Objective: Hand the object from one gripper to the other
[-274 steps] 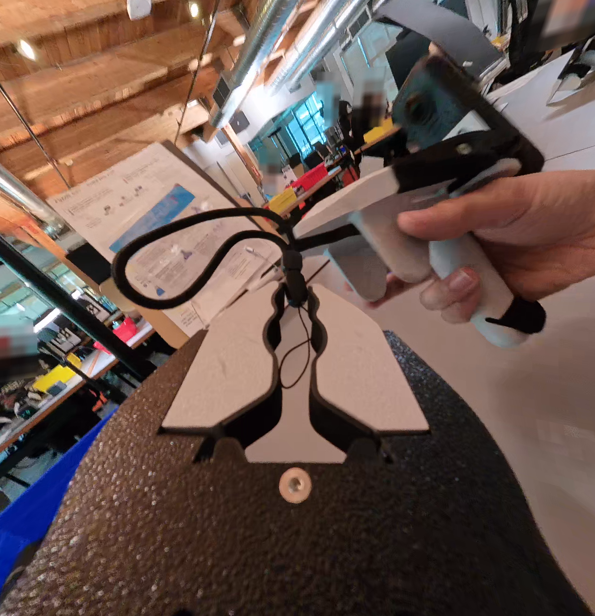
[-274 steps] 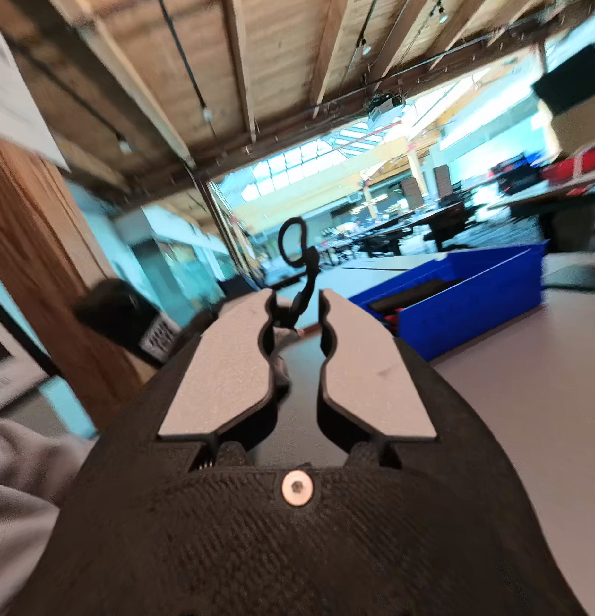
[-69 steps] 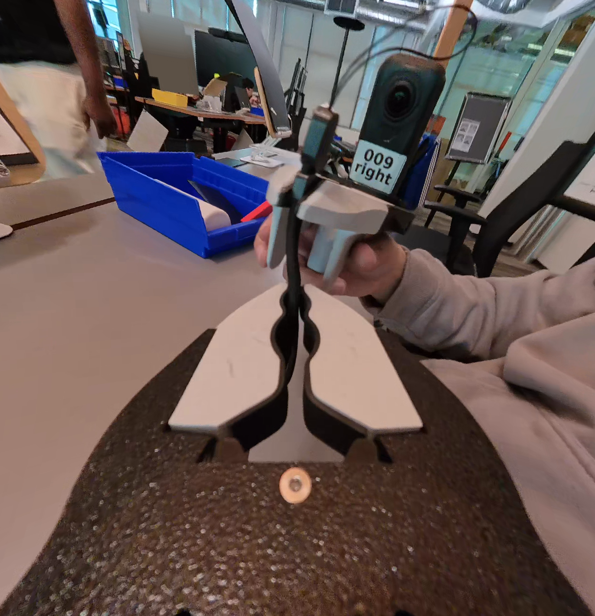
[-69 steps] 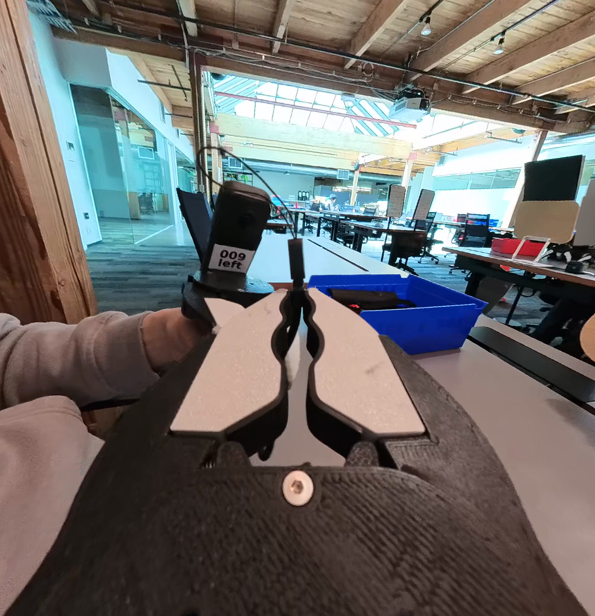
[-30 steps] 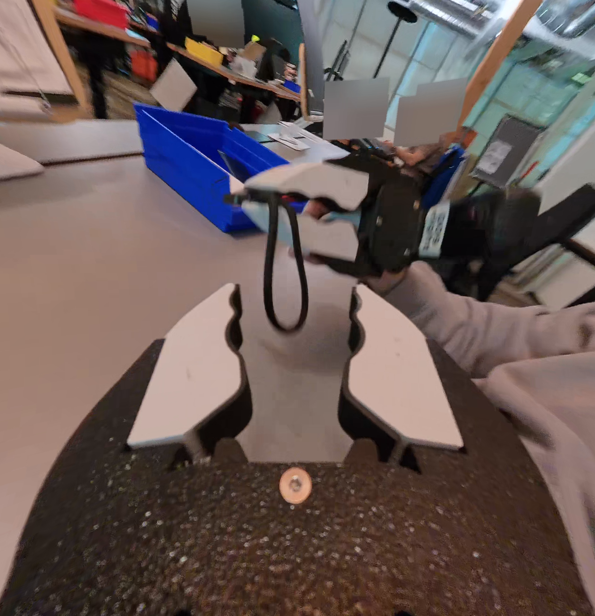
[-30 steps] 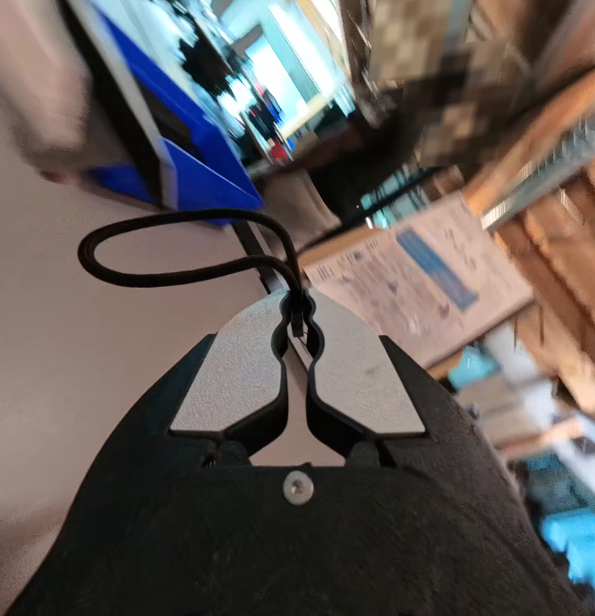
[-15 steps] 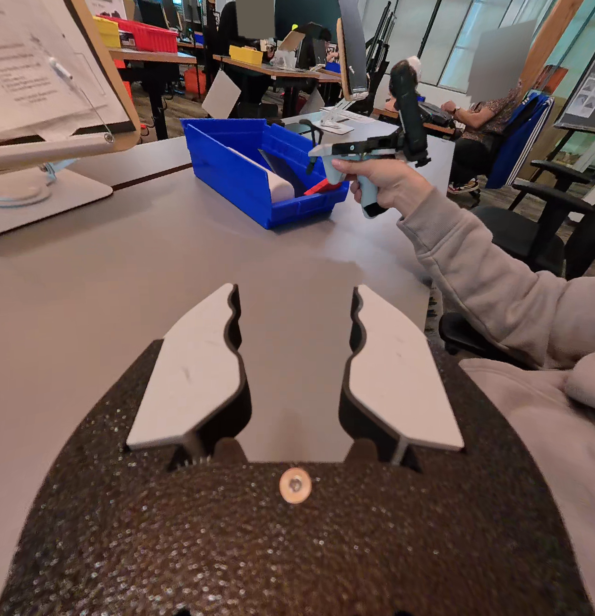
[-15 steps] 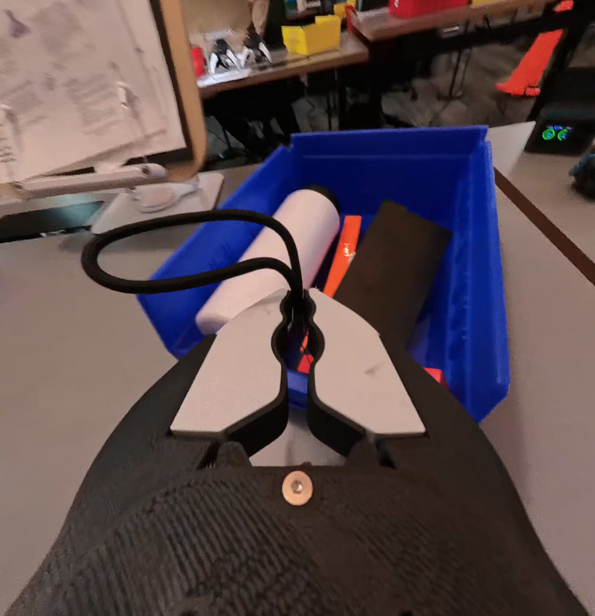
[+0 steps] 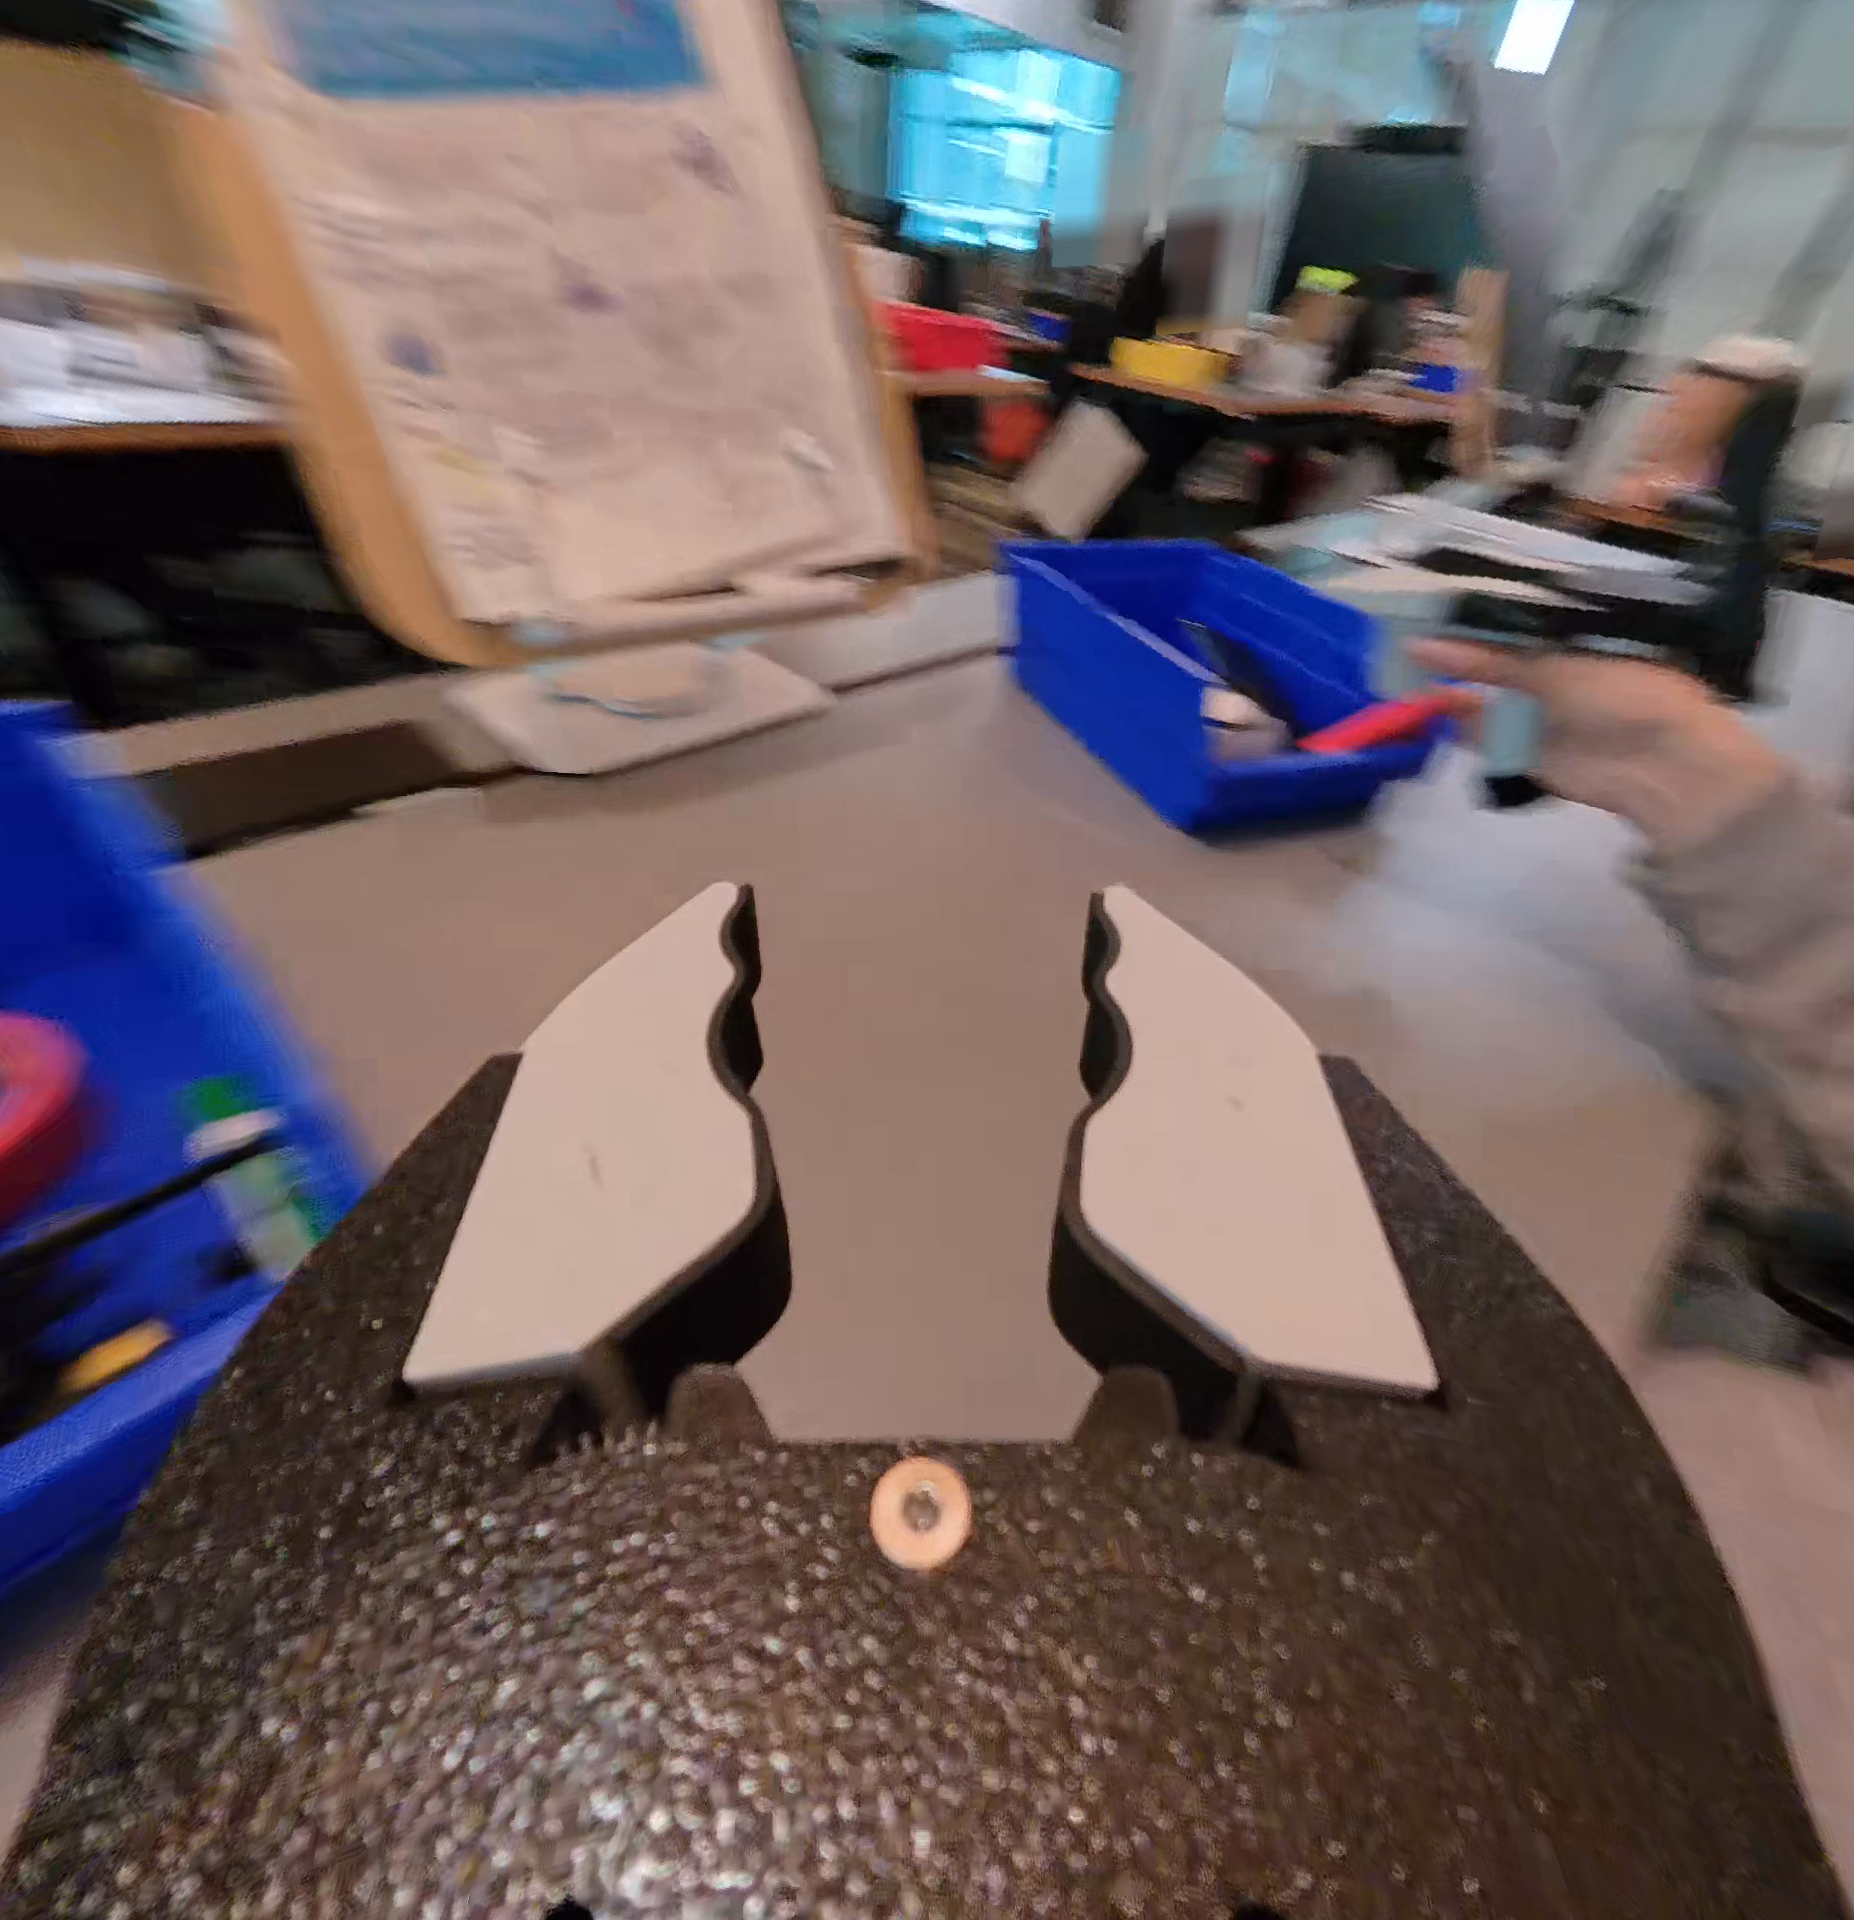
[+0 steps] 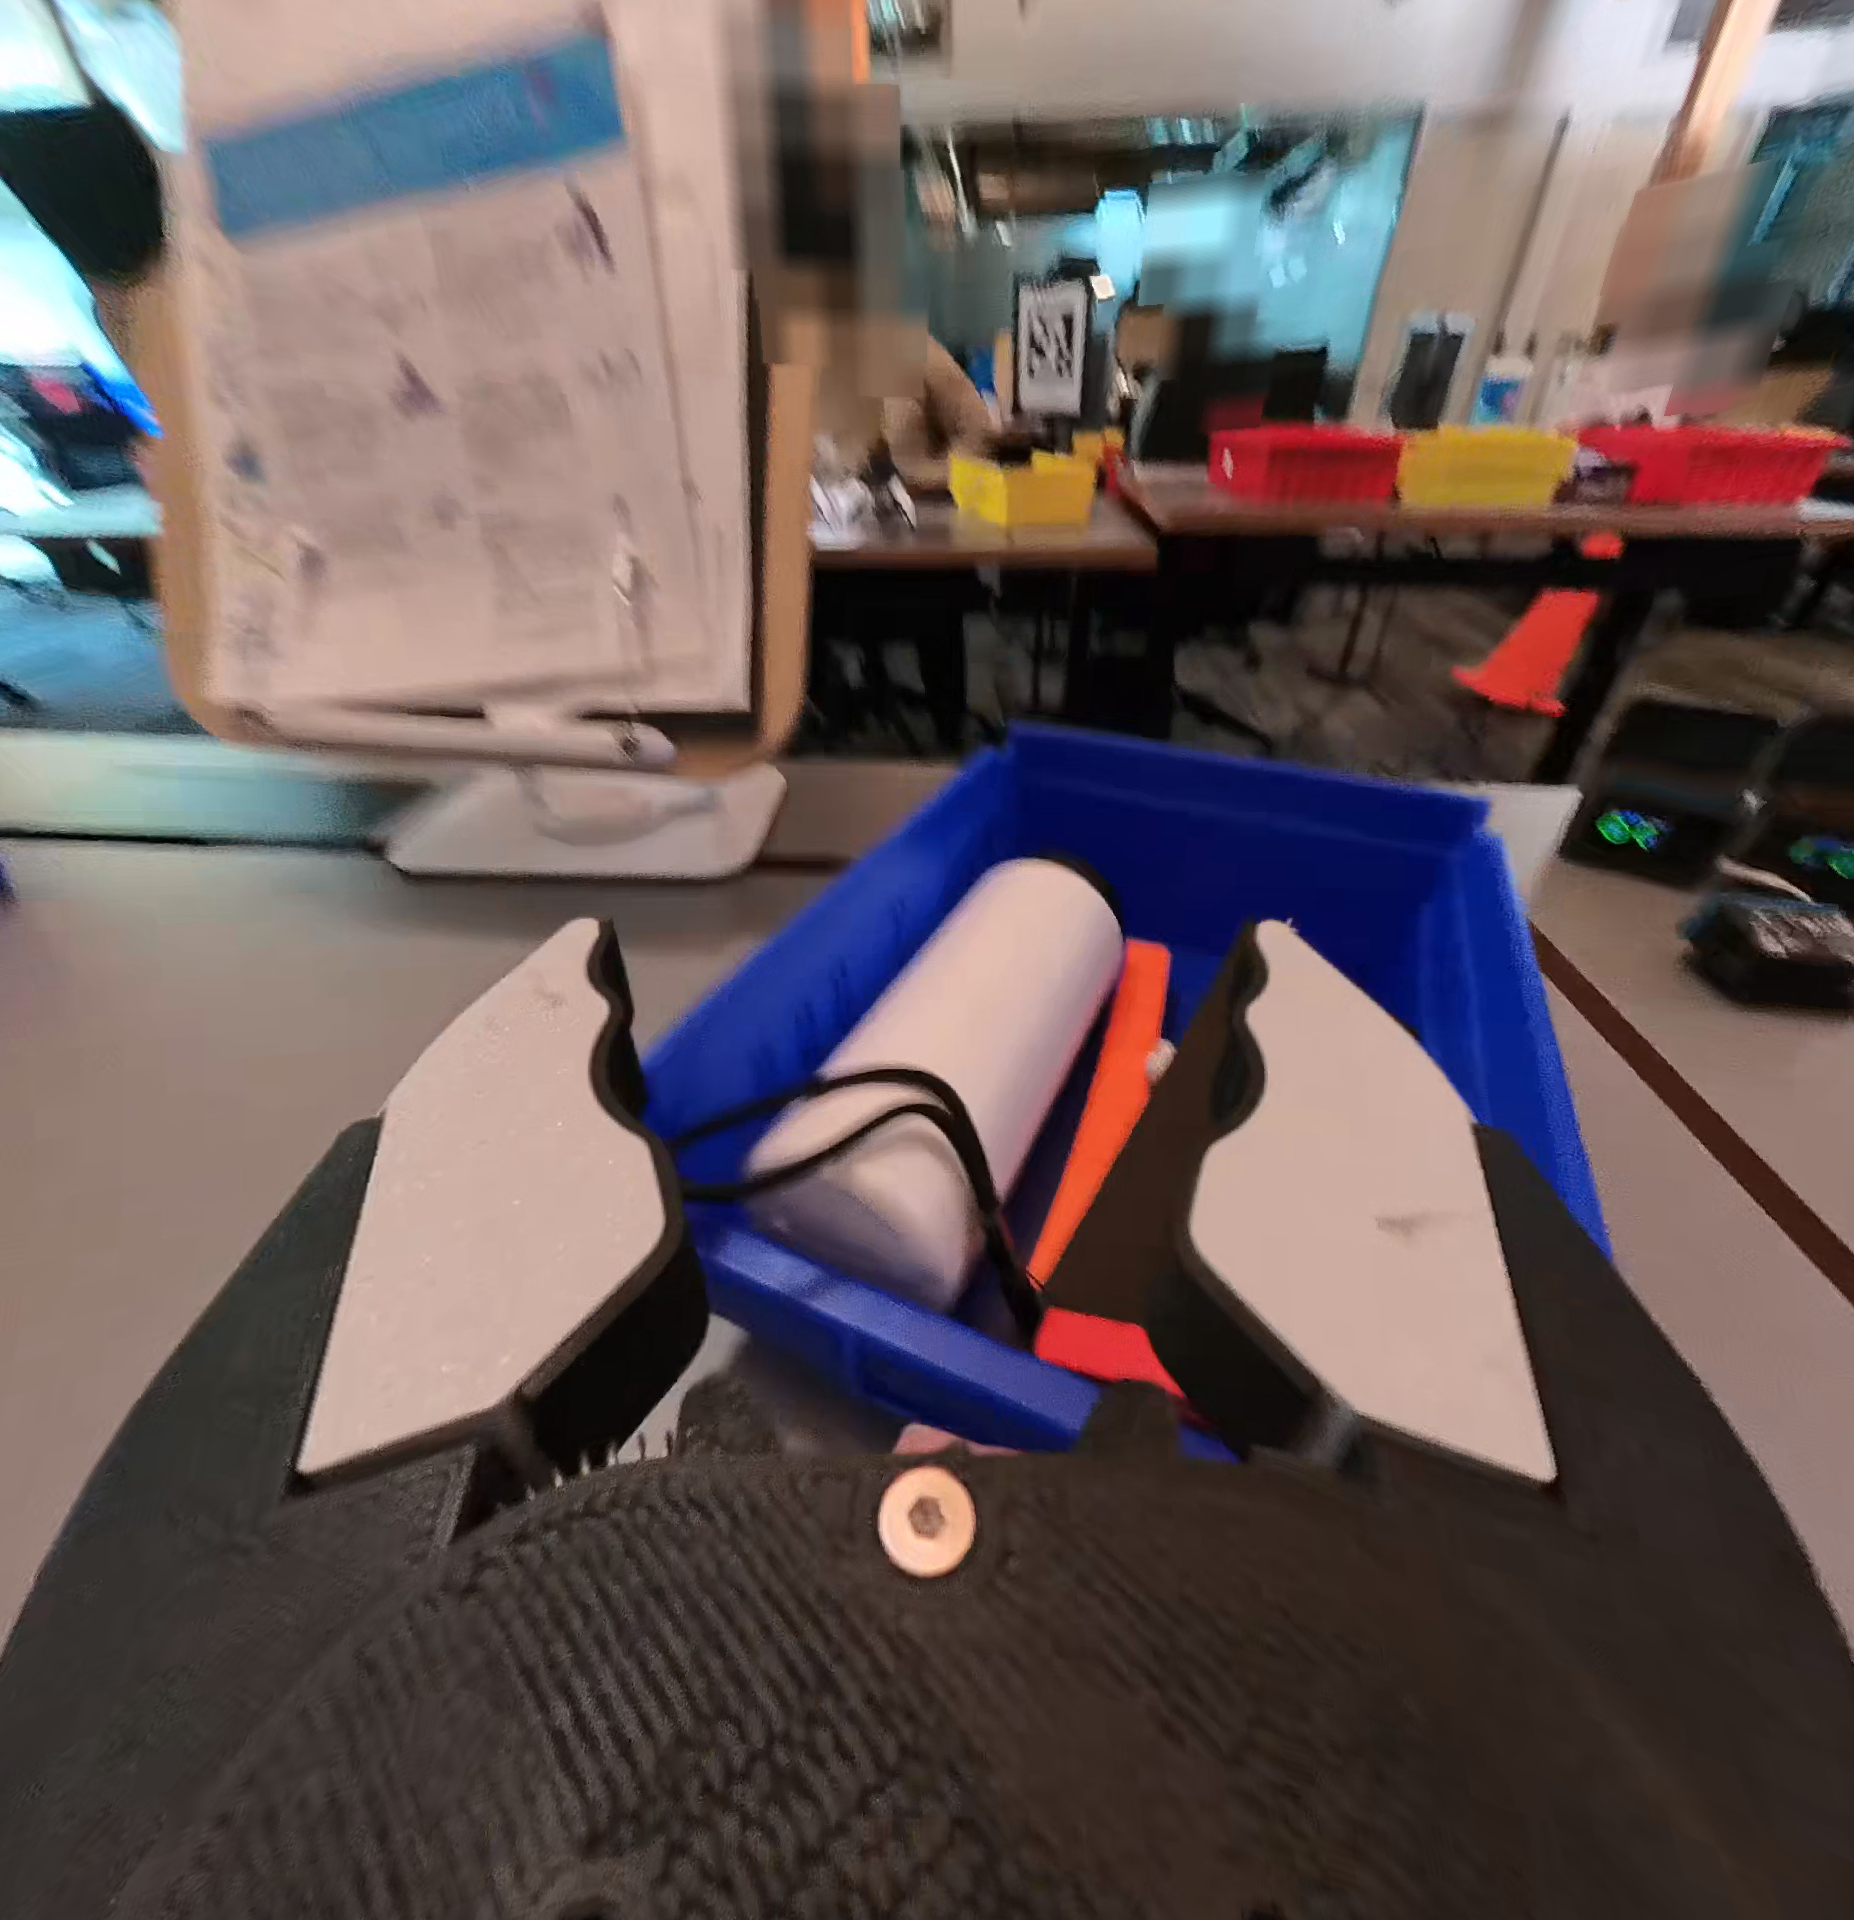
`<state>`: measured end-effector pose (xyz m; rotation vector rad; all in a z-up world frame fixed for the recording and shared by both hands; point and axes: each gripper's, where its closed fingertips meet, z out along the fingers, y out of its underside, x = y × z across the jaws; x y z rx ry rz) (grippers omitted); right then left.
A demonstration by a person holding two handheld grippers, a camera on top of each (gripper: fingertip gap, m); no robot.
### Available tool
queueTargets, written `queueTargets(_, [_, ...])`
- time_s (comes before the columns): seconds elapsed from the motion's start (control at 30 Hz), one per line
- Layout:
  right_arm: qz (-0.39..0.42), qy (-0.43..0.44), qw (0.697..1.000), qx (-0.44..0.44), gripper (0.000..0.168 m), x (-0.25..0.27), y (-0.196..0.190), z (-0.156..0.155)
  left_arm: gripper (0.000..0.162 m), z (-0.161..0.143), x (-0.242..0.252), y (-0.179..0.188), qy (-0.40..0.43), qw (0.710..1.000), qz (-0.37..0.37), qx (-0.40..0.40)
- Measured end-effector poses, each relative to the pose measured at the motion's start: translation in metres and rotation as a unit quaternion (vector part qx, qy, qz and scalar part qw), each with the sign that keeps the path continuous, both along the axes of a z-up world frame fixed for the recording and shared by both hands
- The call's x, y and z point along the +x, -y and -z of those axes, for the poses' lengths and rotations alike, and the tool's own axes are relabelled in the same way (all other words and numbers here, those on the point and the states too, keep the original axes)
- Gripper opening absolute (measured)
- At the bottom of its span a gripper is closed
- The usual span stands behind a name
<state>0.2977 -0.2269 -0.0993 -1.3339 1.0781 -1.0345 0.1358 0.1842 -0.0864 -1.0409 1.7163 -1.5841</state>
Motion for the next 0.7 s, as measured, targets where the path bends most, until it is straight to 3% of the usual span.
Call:
queueTargets(0.1, [-0.051,0.055,0.995,0.069,0.106,-0.015,-0.024,-0.030,0.058,-0.010,0.004,-0.090,0.025,0.984,-0.172,0.038])
queueTargets(0.23, [-0.120,0.093,0.981,0.121,0.093,-0.025,-0.075,-0.039,0.057,0.001,-0.002,-0.157,0.005,0.968,-0.243,0.058])
queueTargets(0.33, [-0.180,0.063,0.977,0.093,0.089,-0.028,-0.126,-0.013,0.057,0.022,0.003,-0.173,-0.033,0.967,-0.239,0.082])
queueTargets(0.43, [-0.230,0.032,0.970,0.078,0.084,-0.036,-0.171,0.011,0.058,0.049,0.025,-0.173,-0.062,0.960,-0.199,0.187])
queueTargets(0.57, [-0.242,0.014,0.970,-0.012,0.086,-0.046,-0.203,0.043,0.053,0.085,0.064,-0.187,-0.106,0.903,-0.134,0.394])
queueTargets(0.7, [-0.247,0.038,0.966,-0.069,0.078,-0.056,-0.215,0.054,0.047,0.106,0.089,-0.189,-0.153,0.868,-0.046,0.470])
